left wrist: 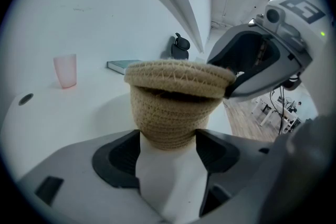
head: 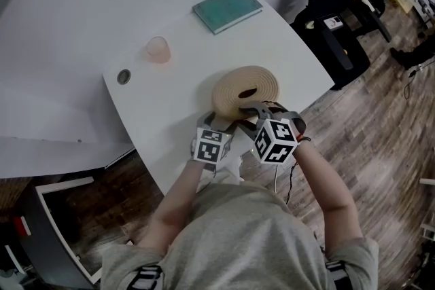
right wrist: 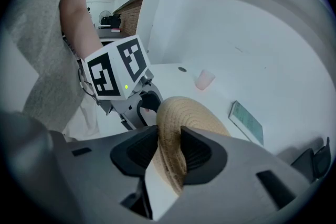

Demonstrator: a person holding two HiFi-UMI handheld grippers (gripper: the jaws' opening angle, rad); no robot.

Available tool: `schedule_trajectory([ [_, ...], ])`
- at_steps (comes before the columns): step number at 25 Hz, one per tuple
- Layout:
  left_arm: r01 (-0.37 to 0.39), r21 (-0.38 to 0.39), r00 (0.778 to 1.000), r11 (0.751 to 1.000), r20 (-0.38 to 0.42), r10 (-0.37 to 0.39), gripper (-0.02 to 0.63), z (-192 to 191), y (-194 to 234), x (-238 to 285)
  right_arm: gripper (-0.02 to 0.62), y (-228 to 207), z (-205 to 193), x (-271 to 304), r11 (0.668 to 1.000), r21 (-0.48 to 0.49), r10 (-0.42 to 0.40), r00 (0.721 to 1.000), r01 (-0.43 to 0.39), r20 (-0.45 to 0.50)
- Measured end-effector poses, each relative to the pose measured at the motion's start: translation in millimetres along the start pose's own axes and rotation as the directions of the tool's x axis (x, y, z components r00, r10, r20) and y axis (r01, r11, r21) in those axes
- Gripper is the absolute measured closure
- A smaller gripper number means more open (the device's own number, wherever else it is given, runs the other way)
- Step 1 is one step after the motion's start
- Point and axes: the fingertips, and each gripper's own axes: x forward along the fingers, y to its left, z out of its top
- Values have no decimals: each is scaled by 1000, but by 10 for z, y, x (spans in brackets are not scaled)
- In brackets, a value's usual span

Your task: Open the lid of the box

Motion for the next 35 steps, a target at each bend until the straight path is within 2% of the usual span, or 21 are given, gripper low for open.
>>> schedule_trajectory([
  [4, 10, -15, 1000, 1000, -15, -10, 301, -34, -25, -20, 460, -45, 42, -78, 999, 35, -6, 1000, 5, 24],
  [19, -14, -5, 1000, 1000, -9, 14, 302, -10, -17, -19, 479, -188, 125, -275, 996, 69, -60, 995, 54, 74],
  [28, -19, -9, 1000, 1000, -12, 19, 302, 5, -52, -62, 491, -400, 155, -480, 974, 198, -139, 979, 109, 148],
  [35, -26, -8, 1000, 1000, -16, 26, 302, 8, -54, -55, 495, -667, 159, -662, 913, 386, -234, 946, 135, 224],
])
